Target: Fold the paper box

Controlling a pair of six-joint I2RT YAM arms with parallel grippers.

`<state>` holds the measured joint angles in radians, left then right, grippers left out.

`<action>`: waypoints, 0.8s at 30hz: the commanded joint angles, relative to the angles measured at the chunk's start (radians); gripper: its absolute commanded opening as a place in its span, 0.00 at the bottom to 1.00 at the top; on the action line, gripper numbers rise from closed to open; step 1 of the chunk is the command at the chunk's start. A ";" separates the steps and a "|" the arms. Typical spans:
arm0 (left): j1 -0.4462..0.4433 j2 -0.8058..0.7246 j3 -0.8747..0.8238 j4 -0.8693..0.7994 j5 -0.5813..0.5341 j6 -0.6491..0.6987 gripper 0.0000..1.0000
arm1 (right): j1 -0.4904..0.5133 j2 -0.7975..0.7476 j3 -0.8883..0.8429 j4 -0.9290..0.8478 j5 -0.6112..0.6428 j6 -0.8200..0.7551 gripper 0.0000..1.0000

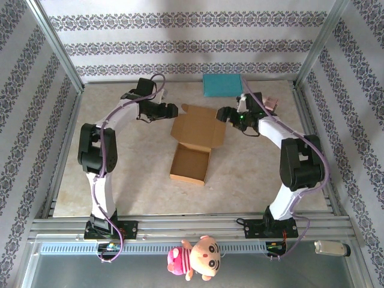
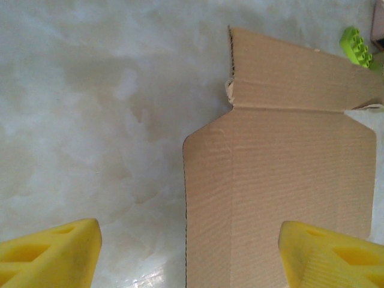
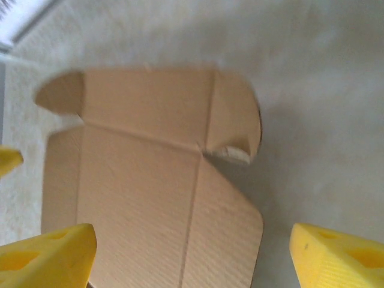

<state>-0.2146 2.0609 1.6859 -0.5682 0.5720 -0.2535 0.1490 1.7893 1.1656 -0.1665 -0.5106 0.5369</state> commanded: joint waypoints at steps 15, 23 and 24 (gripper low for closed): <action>-0.012 0.152 0.131 -0.064 0.257 0.029 0.30 | 0.011 0.032 -0.003 -0.009 -0.093 -0.016 0.24; -0.013 0.155 0.154 -0.098 0.265 0.051 0.14 | 0.050 -0.016 0.030 -0.010 -0.050 -0.064 0.06; -0.014 0.148 0.149 -0.092 0.257 0.052 0.11 | 0.057 -0.027 0.032 -0.004 -0.045 -0.069 0.04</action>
<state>-0.2161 2.2177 1.8194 -0.6250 0.8116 -0.2287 0.1822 1.8168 1.1667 -0.1692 -0.5800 0.5121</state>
